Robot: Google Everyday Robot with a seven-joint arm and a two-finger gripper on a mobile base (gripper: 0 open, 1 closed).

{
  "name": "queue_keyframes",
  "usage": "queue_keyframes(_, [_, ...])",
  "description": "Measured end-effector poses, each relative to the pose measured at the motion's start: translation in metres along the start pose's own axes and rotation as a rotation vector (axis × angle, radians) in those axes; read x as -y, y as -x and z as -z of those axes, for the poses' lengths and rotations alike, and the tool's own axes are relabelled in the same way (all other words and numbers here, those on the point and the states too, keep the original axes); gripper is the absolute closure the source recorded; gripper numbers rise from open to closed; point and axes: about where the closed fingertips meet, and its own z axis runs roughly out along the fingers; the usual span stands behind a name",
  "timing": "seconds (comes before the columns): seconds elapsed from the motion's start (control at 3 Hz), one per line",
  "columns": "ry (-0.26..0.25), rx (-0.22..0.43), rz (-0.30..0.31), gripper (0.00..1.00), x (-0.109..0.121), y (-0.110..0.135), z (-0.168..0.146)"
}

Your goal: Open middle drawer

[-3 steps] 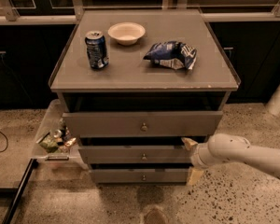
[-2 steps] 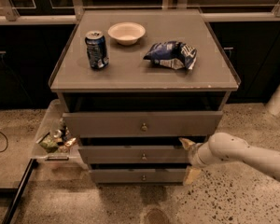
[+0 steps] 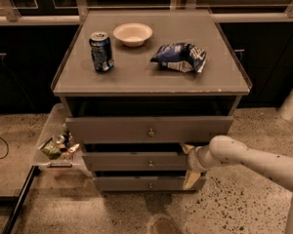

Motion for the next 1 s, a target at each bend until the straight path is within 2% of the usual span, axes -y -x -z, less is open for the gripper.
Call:
queue_keyframes(0.33, [0.009,-0.032,0.013,0.00,0.004,0.002,-0.018])
queue_keyframes(1.0, [0.020,-0.075,-0.006,0.00,0.003,-0.010,-0.042])
